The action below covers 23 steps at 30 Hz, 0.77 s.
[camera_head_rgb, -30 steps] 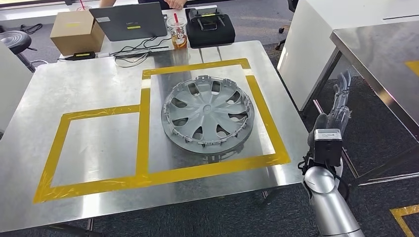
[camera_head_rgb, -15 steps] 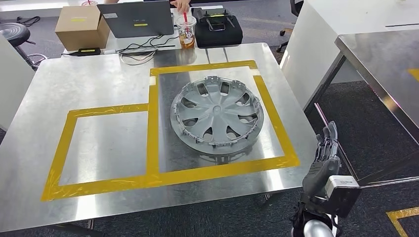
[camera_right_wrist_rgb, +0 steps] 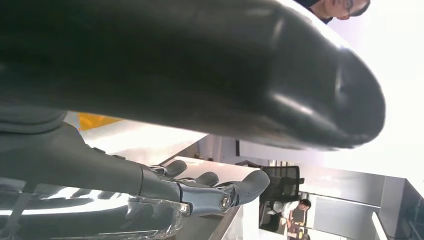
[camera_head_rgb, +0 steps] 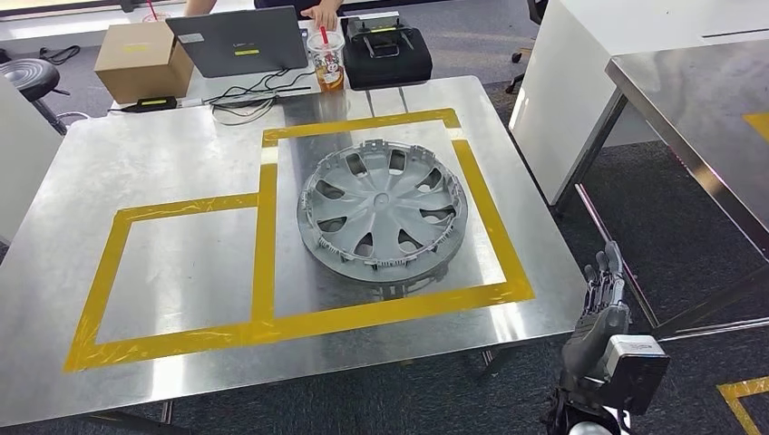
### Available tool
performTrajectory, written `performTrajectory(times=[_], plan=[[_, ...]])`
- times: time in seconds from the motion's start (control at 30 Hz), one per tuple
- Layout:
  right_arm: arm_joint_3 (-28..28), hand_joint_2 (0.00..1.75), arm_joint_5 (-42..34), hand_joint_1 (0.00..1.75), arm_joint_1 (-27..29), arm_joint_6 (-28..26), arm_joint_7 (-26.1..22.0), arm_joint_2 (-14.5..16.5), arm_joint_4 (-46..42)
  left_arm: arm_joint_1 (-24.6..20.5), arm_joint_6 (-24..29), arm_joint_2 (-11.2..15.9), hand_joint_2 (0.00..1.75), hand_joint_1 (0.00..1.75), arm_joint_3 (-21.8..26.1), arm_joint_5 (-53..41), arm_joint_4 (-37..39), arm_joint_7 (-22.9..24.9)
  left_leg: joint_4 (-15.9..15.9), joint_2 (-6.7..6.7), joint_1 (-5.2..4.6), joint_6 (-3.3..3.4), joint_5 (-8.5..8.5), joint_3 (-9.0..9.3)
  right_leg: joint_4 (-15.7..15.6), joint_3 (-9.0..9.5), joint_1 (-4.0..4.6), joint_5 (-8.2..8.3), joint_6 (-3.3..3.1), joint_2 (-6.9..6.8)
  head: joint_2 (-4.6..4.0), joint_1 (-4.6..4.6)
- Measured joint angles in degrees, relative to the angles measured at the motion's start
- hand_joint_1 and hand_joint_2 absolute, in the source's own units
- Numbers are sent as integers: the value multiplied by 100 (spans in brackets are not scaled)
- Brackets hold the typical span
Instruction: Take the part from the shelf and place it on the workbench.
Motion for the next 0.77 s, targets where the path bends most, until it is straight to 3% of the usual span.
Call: performTrajectory(times=[0.03,0.07,0.13,0.2,0.33,0.4,0.47,0.5,0.53,0.57,0.63,0.7,0.77], plan=[[-9,0,1,0,25,-1,8,1,-8,6,-4,-1,0,0,-7,-4,0,6,6,2,6,-2,52,9,1,2,1,0,1,1,0,0],[-17,0,2,0,42,-1,18,1,-18,9,-9,1,0,0,-13,-8,-1,10,-222,4,8,5,200,133,1,8,1,0,2,5,0,0],[-32,0,5,0,61,-3,34,3,-50,6,-13,10,0,0,-23,-10,-5,13,-1035,4,-2,49,547,563,2,19,12,2,10,13,0,1],[-46,0,17,0,65,0,48,5,-75,1,-13,17,0,0,-28,-11,-14,14,-1543,4,-33,100,682,815,6,7,35,11,46,17,0,4],[-105,0,79,0,86,89,126,34,-133,27,-8,5,0,0,-56,-13,-74,51,-1673,14,-50,239,746,844,69,-61,22,-10,151,15,0,9],[-148,0,86,0,88,144,160,46,-156,33,-4,-7,0,0,-82,-13,-116,75,-1738,23,-25,316,815,861,525,-277,20,-262,134,14,0,22],[-180,0,75,0,104,186,191,53,-158,47,-4,-15,0,0,-99,-12,-149,94,-1740,24,-37,348,845,823,1292,-617,16,-597,109,14,0,32],[-190,0,69,0,117,201,203,56,-158,59,-5,-21,0,0,-102,-12,-160,102,-1736,25,-42,348,853,805,1566,-732,12,-687,123,13,0,33],[-199,0,66,0,128,214,209,58,-158,70,-5,-26,0,0,-103,-12,-168,109,-1731,24,-45,345,861,792,1633,-745,7,-689,156,12,0,34],[-209,0,66,0,133,222,210,58,-158,77,-6,-33,0,0,-104,-12,-175,114,-1722,23,-45,338,865,785,1469,-640,0,-607,201,10,0,34],[-232,0,65,0,133,233,213,60,-159,81,-9,-45,0,0,-104,-12,-187,120,-1686,17,-49,311,861,774,664,-198,-18,-338,272,2,0,36],[-248,0,56,0,133,244,235,62,-163,82,-16,-52,0,0,-105,-10,-205,127,-1635,14,-73,254,847,750,89,95,-13,-174,240,2,0,28],[-256,0,47,0,139,269,271,64,-166,83,-23,-52,0,0,-106,-9,-223,135,-1616,15,-83,201,847,731,10,118,13,-142,172,10,0,21]])
